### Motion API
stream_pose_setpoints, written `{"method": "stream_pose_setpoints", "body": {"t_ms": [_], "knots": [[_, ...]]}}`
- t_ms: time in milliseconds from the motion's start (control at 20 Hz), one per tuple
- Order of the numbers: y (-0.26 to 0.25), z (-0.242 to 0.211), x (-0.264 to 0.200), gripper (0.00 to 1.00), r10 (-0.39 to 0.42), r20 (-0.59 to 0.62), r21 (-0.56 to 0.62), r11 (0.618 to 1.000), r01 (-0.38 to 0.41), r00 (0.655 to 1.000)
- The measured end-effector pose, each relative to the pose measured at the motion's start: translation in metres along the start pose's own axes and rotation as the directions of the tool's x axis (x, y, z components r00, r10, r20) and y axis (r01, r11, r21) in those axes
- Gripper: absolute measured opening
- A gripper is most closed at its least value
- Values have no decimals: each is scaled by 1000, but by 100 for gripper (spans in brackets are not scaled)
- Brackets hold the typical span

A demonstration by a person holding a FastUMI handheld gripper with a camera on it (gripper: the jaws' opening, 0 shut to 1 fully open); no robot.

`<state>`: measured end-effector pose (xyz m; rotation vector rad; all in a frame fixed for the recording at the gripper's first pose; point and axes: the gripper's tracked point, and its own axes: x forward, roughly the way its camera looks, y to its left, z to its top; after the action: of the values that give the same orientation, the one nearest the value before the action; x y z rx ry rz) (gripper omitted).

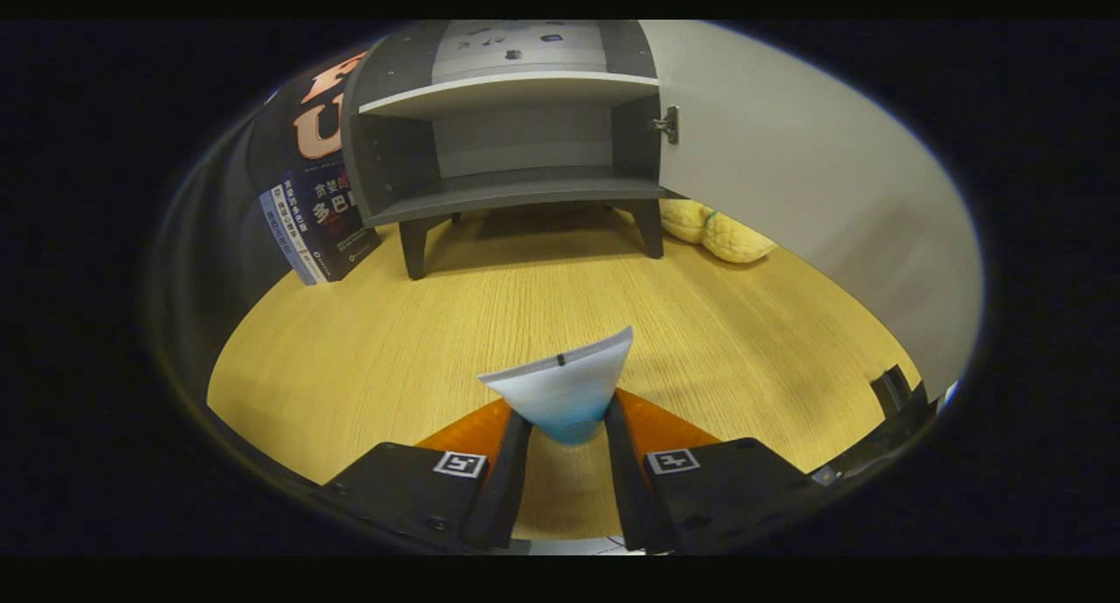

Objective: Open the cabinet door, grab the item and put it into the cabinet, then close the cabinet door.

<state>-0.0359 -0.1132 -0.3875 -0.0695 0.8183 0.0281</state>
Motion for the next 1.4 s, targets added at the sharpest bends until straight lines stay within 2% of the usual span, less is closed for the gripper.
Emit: {"method": "stream_pose_setpoints", "body": {"t_ms": [150,250,350,500,600,650,750,800,900,1050,1200,1400], "knots": [[8,34,-21,53,-4,57,19,1000,3,998],[25,70,-42,53,32,122,34,999,-36,992],[42,118,-65,53,54,214,50,997,-66,975],[54,196,-99,52,43,335,57,996,-66,941],[66,249,-118,53,74,399,50,993,-102,914],[67,276,-124,53,81,434,22,995,-101,897],[59,329,-132,52,38,493,-22,999,-32,869],[55,353,-134,52,17,503,-33,999,0,864],[61,396,-135,52,34,514,-59,998,-4,857],[84,445,-123,52,87,503,-92,995,-47,860],[90,479,-85,52,56,477,-97,995,-11,877],[88,483,-25,52,31,343,-83,997,-3,939]]}}
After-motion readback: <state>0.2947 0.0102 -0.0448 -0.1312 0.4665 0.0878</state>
